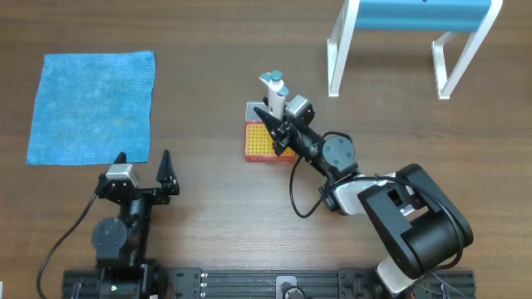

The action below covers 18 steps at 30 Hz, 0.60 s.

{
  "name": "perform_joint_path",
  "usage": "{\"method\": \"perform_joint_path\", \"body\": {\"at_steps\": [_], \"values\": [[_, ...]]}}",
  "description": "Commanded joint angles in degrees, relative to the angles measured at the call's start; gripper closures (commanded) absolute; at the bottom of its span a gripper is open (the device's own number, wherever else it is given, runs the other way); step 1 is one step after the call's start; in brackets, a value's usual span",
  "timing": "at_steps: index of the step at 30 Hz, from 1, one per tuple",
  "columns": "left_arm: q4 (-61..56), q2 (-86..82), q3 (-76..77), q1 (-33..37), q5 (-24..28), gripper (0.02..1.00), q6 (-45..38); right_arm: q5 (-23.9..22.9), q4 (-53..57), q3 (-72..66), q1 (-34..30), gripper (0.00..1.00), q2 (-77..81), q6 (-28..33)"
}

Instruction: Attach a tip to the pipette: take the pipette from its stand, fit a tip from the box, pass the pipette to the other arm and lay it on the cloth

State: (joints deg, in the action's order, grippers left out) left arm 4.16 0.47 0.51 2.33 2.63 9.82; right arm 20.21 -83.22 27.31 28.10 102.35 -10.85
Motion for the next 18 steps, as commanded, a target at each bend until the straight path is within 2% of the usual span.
{"method": "perform_joint_path", "body": {"at_steps": [1,18], "values": [[0.1,-0.3,-0.2,0.3,0.7,0.084,-0.9,-0.7,-0.6,1.8,-0.4,0.93,0.7,-4.2],[0.1,-0.3,-0.2,0.3,0.7,0.082,-0.9,-0.1,-0.7,5.9,-0.2,0.928,7.5,-3.7]]}}
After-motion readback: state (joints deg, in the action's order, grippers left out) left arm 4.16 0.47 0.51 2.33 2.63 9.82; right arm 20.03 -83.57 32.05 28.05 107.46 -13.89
